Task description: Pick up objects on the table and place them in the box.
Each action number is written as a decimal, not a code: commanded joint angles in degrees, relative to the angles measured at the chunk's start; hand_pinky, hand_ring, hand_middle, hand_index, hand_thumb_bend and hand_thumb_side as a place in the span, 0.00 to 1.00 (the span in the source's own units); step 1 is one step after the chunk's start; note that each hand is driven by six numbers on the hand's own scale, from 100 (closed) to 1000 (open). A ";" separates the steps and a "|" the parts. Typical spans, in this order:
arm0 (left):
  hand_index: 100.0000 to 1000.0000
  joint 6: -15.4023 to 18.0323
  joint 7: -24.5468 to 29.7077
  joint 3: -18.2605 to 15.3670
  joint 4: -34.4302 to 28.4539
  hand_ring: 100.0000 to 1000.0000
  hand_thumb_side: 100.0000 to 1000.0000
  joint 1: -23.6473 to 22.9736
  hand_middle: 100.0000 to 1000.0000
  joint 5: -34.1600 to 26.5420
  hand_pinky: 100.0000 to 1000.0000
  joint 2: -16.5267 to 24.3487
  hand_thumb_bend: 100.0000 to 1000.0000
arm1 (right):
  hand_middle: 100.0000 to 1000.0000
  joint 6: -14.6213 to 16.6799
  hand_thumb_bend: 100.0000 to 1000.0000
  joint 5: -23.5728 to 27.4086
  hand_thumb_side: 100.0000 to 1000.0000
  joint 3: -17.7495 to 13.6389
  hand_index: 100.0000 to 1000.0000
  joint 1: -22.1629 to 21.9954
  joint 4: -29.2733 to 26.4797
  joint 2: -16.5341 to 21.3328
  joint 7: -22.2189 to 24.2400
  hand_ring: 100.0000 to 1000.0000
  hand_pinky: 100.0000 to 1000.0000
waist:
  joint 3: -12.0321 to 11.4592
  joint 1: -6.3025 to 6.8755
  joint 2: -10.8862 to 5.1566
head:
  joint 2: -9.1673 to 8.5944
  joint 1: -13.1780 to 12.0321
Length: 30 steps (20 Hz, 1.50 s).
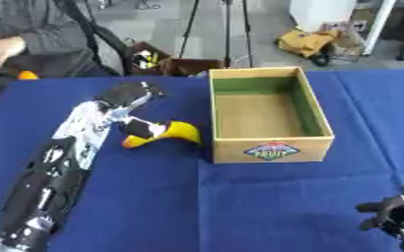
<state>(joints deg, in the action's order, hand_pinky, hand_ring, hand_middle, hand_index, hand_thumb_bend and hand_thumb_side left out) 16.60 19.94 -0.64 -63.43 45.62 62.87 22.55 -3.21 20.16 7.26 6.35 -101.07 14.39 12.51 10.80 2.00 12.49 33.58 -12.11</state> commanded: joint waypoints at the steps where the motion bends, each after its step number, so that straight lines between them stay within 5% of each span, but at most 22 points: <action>1: 0.86 0.93 -0.03 -0.41 2.11 0.74 0.45 2.41 0.73 1.51 0.80 0.31 0.26 | 0.33 0.03 0.00 -0.22 0.78 0.02 0.48 0.46 -0.69 0.61 0.30 0.65 0.48 | 0.16 -0.15 -0.69 | -0.75 -0.37; 30: 0.84 3.59 -0.23 -0.59 12.63 0.69 0.50 6.47 0.69 5.20 0.78 0.55 0.25 | 0.33 -0.13 0.00 -0.18 0.78 0.18 0.48 0.58 -0.51 0.63 0.59 0.65 0.48 | 1.30 0.24 -0.88 | -0.73 -0.09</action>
<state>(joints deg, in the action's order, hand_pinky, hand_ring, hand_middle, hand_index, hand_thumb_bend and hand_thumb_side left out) 20.14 19.57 -0.64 -50.46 50.63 67.68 22.06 -3.38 20.16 7.44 6.53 -101.05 14.38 12.93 12.07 2.35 12.68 33.58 -12.25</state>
